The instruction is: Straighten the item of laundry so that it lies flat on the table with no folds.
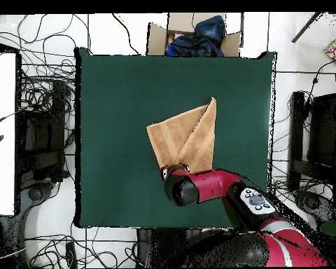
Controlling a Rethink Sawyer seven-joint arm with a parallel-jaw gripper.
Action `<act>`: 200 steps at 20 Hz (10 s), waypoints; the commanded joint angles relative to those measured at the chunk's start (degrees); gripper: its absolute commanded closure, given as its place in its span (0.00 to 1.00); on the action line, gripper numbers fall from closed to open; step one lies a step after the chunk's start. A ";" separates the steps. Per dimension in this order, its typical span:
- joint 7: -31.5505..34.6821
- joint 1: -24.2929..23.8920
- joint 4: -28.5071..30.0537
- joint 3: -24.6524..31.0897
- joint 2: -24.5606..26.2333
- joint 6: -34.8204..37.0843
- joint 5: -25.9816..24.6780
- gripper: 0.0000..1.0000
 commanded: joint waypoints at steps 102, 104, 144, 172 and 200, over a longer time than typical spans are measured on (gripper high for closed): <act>3.13 -2.64 -4.53 5.01 1.86 7.17 -4.53 0.00; 3.22 -2.51 -4.72 4.81 2.20 6.96 -4.62 0.00; -0.21 -2.98 -9.05 5.10 0.41 7.86 -4.89 0.00; 0.30 0.11 -10.94 1.16 -2.40 8.59 -4.67 0.00; 5.85 3.97 -1.04 -5.63 -5.22 1.30 -4.20 0.00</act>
